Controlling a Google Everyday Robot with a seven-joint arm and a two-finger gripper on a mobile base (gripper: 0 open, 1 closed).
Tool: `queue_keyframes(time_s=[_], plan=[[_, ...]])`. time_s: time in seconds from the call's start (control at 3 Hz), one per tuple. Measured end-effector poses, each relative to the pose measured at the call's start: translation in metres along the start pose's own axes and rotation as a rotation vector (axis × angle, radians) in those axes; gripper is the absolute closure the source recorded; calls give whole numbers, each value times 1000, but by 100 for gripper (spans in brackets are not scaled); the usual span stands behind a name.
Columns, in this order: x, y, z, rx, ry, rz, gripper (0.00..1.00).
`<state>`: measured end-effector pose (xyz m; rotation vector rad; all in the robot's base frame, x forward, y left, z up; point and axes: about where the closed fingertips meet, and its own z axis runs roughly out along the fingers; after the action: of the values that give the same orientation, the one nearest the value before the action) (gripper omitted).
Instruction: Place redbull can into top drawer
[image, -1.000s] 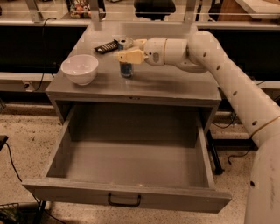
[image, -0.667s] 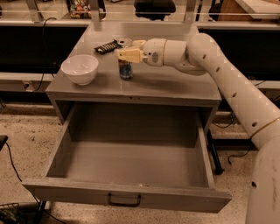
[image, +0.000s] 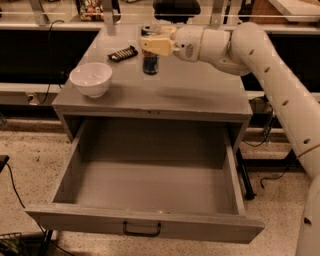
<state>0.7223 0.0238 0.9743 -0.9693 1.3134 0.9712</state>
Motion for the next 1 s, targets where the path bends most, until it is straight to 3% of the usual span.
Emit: queue_keyframes(time_s=[0.33, 0.67, 1.0], plan=[[-36, 26, -38, -40, 11, -72, 100], [-33, 68, -88, -147, 33, -34, 100], [-28, 83, -94, -204, 53, -35, 100]])
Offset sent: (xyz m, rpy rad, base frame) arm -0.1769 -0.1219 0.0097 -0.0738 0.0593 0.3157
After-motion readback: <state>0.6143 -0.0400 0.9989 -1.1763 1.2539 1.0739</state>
